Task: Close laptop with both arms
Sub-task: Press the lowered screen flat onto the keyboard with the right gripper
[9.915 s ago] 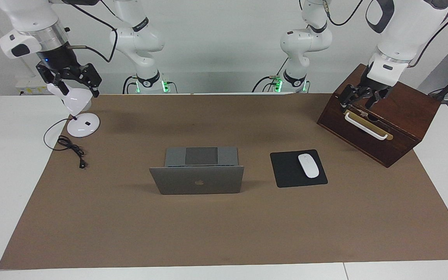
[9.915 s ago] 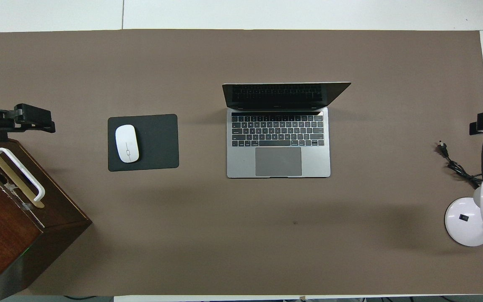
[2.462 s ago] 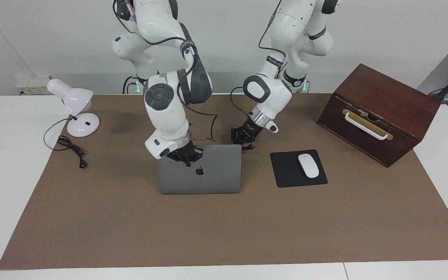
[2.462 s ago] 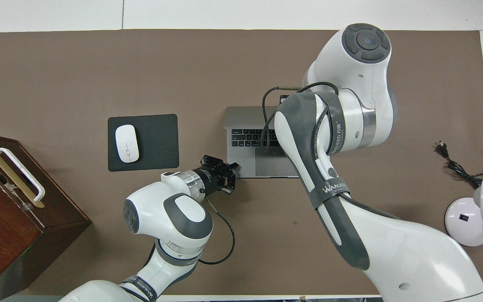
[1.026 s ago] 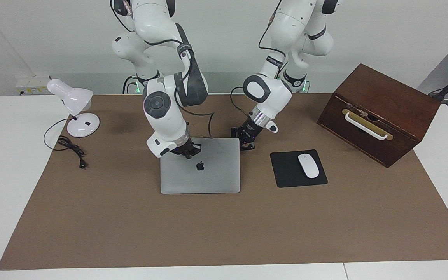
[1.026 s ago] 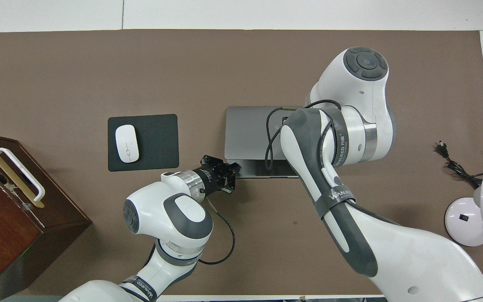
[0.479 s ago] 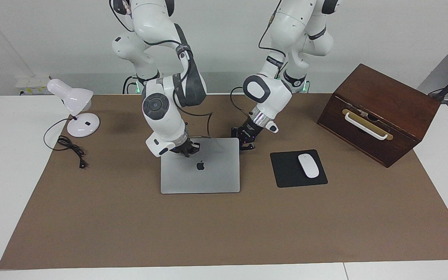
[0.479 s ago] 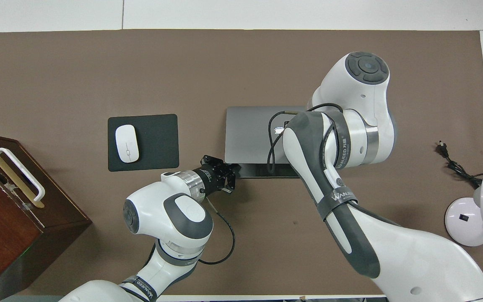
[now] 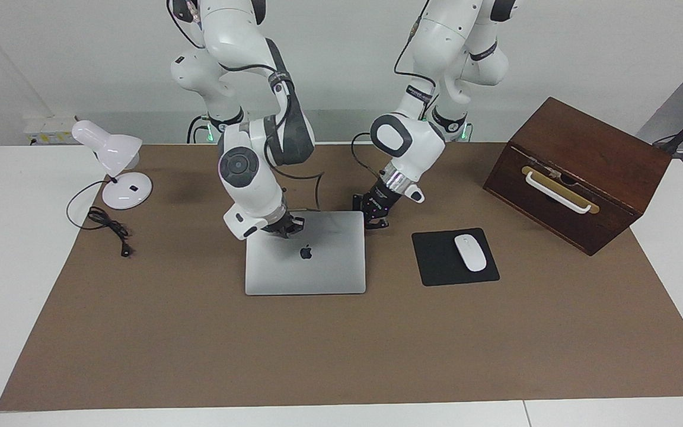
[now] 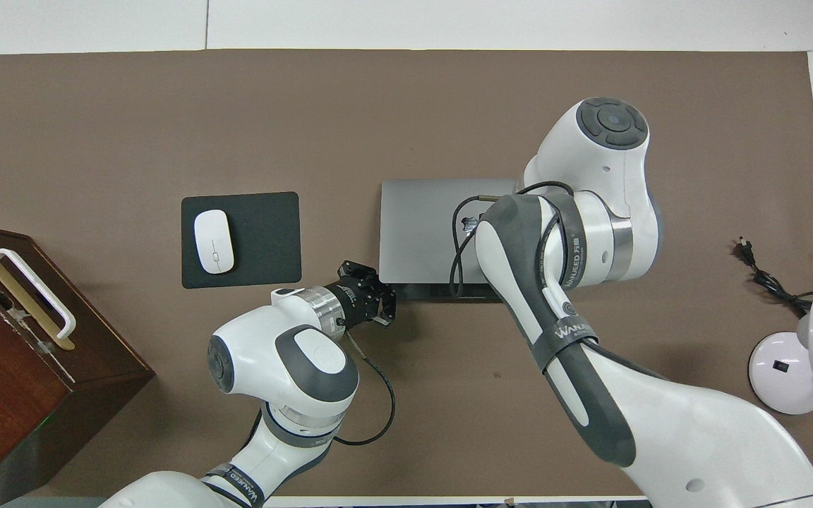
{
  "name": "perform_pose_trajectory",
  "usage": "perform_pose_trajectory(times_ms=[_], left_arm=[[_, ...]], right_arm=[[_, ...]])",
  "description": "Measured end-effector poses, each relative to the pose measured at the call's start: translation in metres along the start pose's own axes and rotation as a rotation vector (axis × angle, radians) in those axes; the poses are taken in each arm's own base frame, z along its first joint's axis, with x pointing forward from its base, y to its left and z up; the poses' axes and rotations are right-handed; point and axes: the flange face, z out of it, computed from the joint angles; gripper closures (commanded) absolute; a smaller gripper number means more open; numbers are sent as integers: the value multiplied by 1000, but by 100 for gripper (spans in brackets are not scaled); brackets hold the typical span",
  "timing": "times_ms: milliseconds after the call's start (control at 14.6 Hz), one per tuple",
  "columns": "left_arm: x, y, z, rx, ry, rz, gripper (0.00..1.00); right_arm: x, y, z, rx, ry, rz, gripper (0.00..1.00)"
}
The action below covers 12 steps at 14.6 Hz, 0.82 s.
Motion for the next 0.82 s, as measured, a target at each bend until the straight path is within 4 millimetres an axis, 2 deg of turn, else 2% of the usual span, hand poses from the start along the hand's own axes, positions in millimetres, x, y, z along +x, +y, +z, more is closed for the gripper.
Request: perform_pose_trajectory(times_ms=[821], left_arm=[[0,0,0,0,-1,17,100]], right_arm=[[-3,-3,5,-3,-9,-6,100]])
